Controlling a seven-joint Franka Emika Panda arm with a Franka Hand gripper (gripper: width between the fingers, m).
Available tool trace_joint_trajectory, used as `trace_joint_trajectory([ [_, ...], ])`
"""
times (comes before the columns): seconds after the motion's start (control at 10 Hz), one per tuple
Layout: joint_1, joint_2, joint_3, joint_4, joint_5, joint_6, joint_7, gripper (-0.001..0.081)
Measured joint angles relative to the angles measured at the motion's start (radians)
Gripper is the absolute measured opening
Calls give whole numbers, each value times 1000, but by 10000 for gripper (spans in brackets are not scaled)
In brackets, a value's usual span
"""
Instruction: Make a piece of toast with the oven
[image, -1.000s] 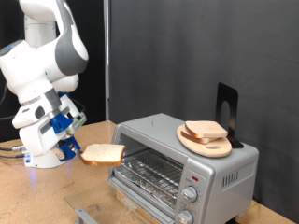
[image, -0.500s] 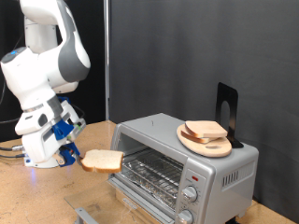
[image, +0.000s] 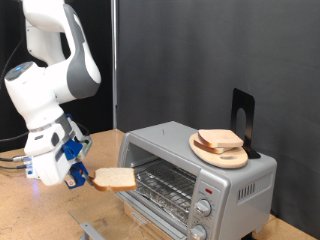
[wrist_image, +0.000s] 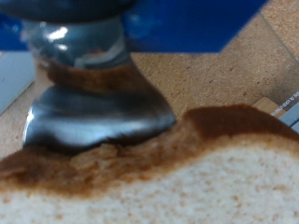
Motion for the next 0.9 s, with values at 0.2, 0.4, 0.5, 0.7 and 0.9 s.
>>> trace_joint_trajectory([
  [0.2, 3, 36, 17, 32, -14, 5, -11, 391],
  [0.4, 4, 78, 40, 61, -29, 19, -7, 391],
  [0.5, 5, 98, 51, 73, -31, 31, -3, 391],
  [0.7, 9, 124, 72, 97, -30, 34, -2, 391],
  [0.9, 7, 125, 73, 94, -39, 33, -2, 391],
])
